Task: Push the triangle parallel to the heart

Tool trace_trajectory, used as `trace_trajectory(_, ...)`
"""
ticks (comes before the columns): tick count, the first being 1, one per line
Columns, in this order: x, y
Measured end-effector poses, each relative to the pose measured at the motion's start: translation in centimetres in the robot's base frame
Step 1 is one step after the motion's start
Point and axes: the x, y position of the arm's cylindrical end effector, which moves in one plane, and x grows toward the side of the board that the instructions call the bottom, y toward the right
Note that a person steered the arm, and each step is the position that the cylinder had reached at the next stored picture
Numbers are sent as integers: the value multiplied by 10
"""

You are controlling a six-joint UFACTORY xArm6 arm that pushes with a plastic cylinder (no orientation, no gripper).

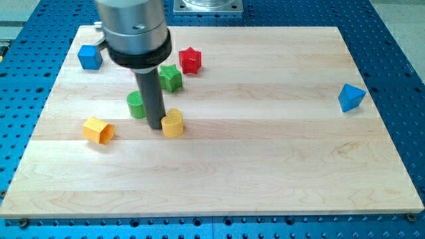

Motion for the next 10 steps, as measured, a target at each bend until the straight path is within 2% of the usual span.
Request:
trace_trajectory(1,-14,16)
trace_trajectory(3,1,35)
trace_trajectory(4,-6,155)
trace_trajectory(6,-1,431)
trace_trajectory(7,-32,425)
trace_trajectory(8,-51,344)
trace_trajectory(9,-20,220)
trace_trajectory(10,-15,190)
